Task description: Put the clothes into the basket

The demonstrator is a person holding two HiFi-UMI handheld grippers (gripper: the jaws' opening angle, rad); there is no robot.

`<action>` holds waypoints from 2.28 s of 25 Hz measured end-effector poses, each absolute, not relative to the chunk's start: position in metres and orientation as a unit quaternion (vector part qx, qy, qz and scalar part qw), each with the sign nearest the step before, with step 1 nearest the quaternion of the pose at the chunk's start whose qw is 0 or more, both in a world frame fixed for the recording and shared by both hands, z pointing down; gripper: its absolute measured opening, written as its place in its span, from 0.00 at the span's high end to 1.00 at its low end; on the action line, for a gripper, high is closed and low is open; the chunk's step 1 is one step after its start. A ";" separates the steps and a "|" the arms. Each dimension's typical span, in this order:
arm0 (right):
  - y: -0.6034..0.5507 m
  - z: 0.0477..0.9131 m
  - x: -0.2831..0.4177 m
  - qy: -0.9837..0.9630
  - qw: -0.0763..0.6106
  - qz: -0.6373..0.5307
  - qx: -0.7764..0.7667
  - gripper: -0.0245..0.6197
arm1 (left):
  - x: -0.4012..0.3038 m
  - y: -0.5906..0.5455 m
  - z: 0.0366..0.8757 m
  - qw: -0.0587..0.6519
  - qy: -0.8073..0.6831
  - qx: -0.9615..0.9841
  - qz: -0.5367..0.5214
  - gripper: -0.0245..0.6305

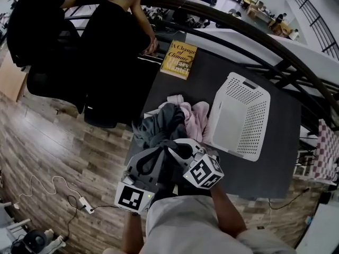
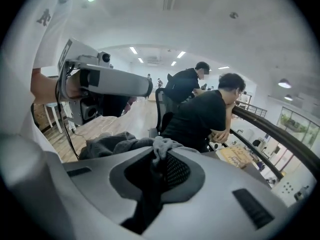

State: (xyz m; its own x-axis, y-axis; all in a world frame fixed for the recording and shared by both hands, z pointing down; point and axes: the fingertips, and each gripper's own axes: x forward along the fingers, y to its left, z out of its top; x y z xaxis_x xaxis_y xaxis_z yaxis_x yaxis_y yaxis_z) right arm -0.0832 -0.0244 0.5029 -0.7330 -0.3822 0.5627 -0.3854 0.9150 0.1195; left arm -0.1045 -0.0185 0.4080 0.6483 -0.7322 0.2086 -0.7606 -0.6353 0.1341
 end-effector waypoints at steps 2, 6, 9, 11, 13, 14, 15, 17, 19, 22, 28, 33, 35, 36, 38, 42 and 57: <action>-0.028 0.493 -0.078 -0.932 0.292 0.002 0.217 0.90 | -0.100 -0.020 0.402 0.097 -0.408 0.905 0.068 0.96; -0.033 0.475 -0.071 -0.934 0.267 0.005 0.238 0.90 | -0.094 -0.022 0.391 0.087 -0.397 0.911 0.068 0.96; -0.035 0.461 -0.065 -0.933 0.258 0.001 0.252 0.90 | -0.088 -0.021 0.382 0.076 -0.388 0.916 0.067 0.96; -0.037 0.453 -0.059 -0.932 0.251 -0.002 0.261 0.90 | -0.082 -0.023 0.377 0.071 -0.382 0.919 0.068 0.96; -0.040 0.443 -0.058 -0.934 0.237 -0.006 0.266 0.90 | -0.079 -0.024 0.373 0.066 -0.376 0.922 0.067 0.96; -0.041 0.439 -0.059 -0.936 0.226 -0.008 0.269 0.90 | -0.078 -0.025 0.371 0.064 -0.373 0.923 0.067 0.96; -0.042 0.434 -0.060 -0.937 0.217 -0.010 0.272 0.90 | -0.078 -0.025 0.369 0.061 -0.370 0.925 0.066 0.96; -0.043 0.423 -0.057 -0.937 0.203 -0.014 0.283 0.90 | -0.077 -0.024 0.364 0.055 -0.364 0.928 0.066 0.96; -0.045 0.412 -0.049 -0.934 0.198 -0.016 0.297 0.90 | -0.074 -0.023 0.358 0.047 -0.357 0.931 0.066 0.96; -0.051 0.397 -0.029 -0.927 0.195 -0.018 0.320 0.90 | -0.060 -0.024 0.349 0.034 -0.343 0.936 0.068 0.96; -0.055 0.376 -0.006 -0.918 0.179 -0.029 0.354 0.90 | -0.040 -0.026 0.338 0.017 -0.315 0.946 0.070 0.96; -0.055 0.357 0.015 -0.912 0.161 -0.037 0.376 0.90 | -0.019 -0.023 0.326 -0.005 -0.288 0.954 0.080 0.96; -0.056 0.350 0.024 -0.909 0.157 -0.041 0.384 0.90 | -0.011 -0.022 0.321 -0.008 -0.282 0.956 0.079 0.96; -0.056 0.347 0.026 -0.908 0.156 -0.043 0.388 0.90 | -0.009 -0.022 0.319 -0.007 -0.280 0.957 0.077 0.96; -0.056 0.343 0.028 -0.905 0.154 -0.048 0.394 0.90 | -0.008 -0.023 0.316 -0.009 -0.274 0.959 0.076 0.96; -0.055 0.333 0.030 -0.899 0.143 -0.054 0.410 0.90 | -0.009 -0.021 0.311 -0.014 -0.259 0.963 0.072 0.96; -0.054 0.312 0.086 -0.872 0.095 -0.043 0.478 0.90 | 0.041 -0.019 0.298 -0.018 -0.206 0.977 0.049 0.96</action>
